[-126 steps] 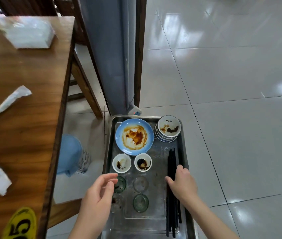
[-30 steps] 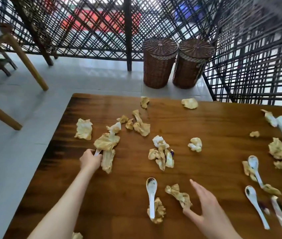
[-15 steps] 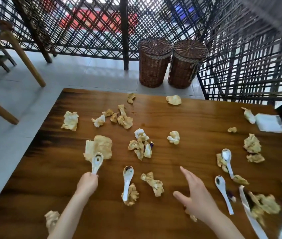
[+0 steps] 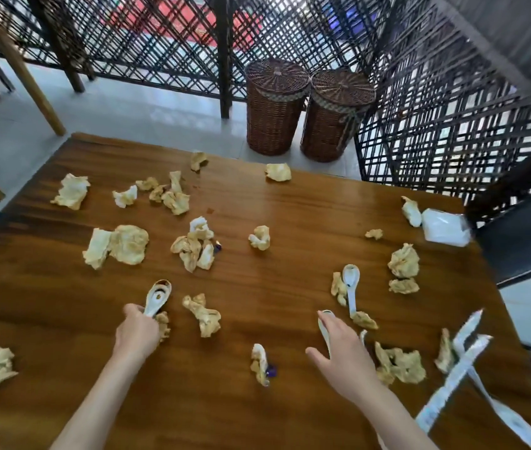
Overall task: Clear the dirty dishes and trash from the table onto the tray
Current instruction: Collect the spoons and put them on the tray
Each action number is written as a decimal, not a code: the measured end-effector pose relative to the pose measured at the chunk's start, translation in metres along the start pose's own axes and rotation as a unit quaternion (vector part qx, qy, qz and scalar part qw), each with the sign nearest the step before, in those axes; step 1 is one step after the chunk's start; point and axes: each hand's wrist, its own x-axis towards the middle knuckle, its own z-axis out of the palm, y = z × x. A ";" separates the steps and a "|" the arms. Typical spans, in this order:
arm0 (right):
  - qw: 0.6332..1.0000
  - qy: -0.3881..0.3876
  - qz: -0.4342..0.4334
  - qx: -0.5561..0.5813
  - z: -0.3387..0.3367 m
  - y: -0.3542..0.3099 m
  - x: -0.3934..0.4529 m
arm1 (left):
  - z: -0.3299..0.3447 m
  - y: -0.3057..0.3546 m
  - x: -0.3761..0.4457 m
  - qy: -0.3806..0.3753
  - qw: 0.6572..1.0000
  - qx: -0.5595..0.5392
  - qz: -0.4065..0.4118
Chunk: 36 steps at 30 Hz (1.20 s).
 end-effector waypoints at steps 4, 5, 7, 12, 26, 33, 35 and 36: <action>0.999 0.022 0.023 -0.014 0.000 0.025 0.004 | 0.008 0.005 0.003 0.006 0.995 0.090 -0.041; 0.999 0.026 0.036 -0.015 0.000 0.028 0.006 | 0.008 0.006 0.005 0.006 0.993 0.111 -0.046; 0.998 0.033 0.055 -0.015 0.001 0.033 0.009 | 0.008 0.006 0.008 -0.004 0.985 0.169 -0.042; 0.996 0.034 0.079 -0.010 0.003 0.038 0.022 | 0.008 0.018 0.005 -0.020 0.958 0.267 -0.099; 0.980 -0.001 0.188 0.059 0.024 0.037 0.050 | 0.010 0.013 -0.015 -0.067 0.995 0.007 0.070; 0.965 0.060 0.201 0.158 0.006 0.045 0.060 | 0.028 0.050 -0.051 -0.126 0.987 -0.052 0.086; 0.952 0.089 0.222 0.190 -0.008 0.050 0.068 | 0.035 0.063 -0.060 -0.129 0.985 -0.057 0.104; 0.947 0.100 0.232 0.198 -0.015 0.054 0.073 | 0.040 0.068 -0.063 -0.140 0.981 -0.072 0.111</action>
